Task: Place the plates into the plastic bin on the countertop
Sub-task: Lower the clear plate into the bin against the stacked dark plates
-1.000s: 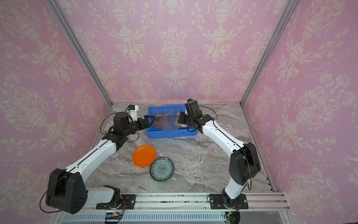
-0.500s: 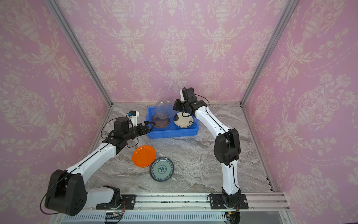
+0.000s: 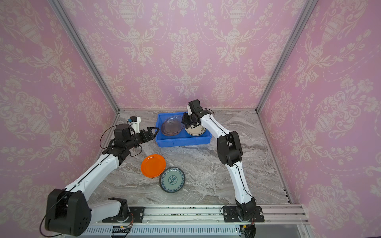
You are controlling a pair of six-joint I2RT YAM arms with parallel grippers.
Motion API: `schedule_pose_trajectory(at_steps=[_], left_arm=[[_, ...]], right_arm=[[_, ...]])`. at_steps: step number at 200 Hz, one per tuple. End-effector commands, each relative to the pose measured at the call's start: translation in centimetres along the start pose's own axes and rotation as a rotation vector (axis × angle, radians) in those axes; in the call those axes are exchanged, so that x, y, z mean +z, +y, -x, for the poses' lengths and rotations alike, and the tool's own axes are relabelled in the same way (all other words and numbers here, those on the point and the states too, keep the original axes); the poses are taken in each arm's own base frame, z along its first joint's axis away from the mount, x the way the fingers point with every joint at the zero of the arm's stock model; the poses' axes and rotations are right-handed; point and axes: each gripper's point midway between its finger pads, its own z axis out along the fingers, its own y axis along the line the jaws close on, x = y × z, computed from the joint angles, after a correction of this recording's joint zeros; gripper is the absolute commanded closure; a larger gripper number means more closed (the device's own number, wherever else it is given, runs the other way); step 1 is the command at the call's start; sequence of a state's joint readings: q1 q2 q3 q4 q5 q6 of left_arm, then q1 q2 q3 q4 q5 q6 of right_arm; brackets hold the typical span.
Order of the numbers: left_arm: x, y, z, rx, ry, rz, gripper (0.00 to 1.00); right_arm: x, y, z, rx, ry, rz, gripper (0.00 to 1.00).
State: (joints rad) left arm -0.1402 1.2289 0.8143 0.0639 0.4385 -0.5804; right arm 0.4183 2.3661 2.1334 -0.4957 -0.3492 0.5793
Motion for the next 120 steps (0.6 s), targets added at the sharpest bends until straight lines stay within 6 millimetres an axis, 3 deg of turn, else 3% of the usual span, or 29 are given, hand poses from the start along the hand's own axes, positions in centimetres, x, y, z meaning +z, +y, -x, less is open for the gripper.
schedule_pose_trajectory(at_steps=[1,81,120], left_arm=[[0.3,1.2,-0.6,0.003,0.018,0.026,0.01],[0.8,2.2,-1.1,-0.022,0.027,0.037,0.01],[1.0,2.4,-1.3,-0.039,0.027,0.030,0.01]], right_arm=[[0.5,1.2,1.8,-0.013,-0.050,0.045,1.00],[4.4,0.9,1.8,-0.025,-0.049,0.019,1.00],[5.3,1.4,2.0,0.003,-0.065,0.016,1.00]])
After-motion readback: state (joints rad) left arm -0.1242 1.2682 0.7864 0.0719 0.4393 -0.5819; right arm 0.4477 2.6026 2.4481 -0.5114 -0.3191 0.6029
